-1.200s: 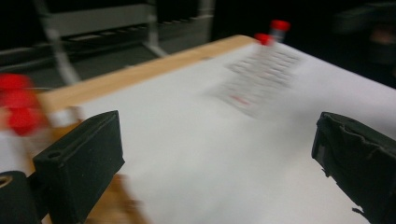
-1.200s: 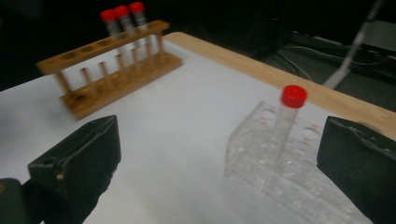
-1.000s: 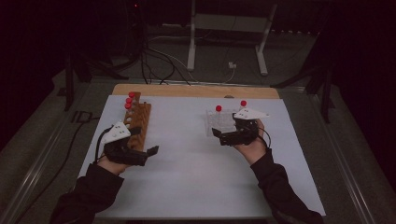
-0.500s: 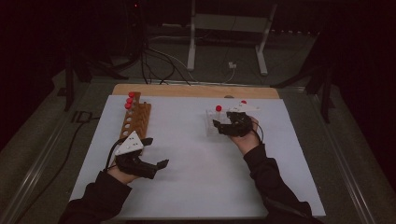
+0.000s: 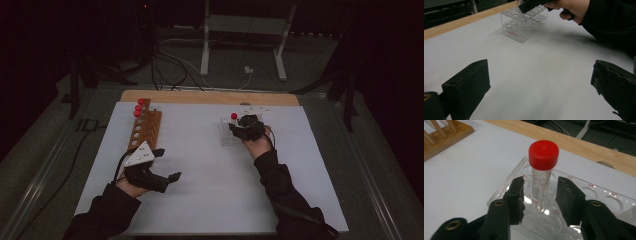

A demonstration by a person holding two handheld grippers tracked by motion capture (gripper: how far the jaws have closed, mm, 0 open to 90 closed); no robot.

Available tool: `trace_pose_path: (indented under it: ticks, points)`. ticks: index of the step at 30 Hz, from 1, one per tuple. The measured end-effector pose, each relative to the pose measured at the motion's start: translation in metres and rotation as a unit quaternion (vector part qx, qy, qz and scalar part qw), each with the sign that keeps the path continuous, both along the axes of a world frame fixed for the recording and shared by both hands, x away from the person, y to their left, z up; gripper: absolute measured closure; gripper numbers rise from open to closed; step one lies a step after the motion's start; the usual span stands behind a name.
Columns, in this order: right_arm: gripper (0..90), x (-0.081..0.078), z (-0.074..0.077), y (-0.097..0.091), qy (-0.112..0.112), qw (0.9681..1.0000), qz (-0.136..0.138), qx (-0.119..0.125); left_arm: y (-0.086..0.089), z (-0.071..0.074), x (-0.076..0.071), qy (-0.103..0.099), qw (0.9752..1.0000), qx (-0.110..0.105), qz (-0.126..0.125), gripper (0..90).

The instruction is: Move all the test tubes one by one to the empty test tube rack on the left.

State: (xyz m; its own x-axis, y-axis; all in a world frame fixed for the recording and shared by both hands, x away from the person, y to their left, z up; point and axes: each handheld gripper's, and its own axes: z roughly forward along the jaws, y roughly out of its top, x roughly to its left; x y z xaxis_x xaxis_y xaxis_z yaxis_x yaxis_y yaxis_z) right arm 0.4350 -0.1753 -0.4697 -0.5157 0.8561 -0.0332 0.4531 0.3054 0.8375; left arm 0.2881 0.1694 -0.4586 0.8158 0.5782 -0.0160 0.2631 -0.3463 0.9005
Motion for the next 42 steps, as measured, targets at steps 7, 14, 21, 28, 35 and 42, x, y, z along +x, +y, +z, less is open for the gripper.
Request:
trace_pose_path:
  ticks: [7, 14, 21, 28, 35, 42]
  points:
    - [73.7, 0.003, -0.002, 0.002, 0.001, 1.0, -0.003, -0.005, 0.0, -0.001, 0.002, 0.003, 1.0, 0.002, 0.002, 2.9]
    - [74.6, 0.002, 0.002, 0.004, -0.003, 0.9998, 0.001, -0.018, 0.0, -0.002, 0.002, 0.006, 1.0, 0.003, -0.002, 2.9]
    - [74.7, -0.003, 0.015, 0.002, -0.014, 0.9998, 0.005, -0.015, 0.0, -0.002, 0.003, 0.011, 0.9999, 0.0, -0.003, 2.9]
    - [74.7, -0.011, 0.034, -0.001, -0.033, 0.9993, 0.011, -0.011, -0.002, -0.001, 0.003, 0.014, 0.9999, -0.001, -0.01, 3.0]
    - [74.7, -0.025, 0.057, -0.002, -0.056, 0.998, 0.026, -0.011, -0.004, 0.004, 0.002, 0.013, 0.9998, -0.005, -0.017, 3.0]
    - [74.7, -0.042, 0.071, 0.002, -0.067, 0.9962, 0.055, -0.007, -0.007, 0.008, 0.002, 0.02, 0.9994, -0.008, -0.027, 3.0]
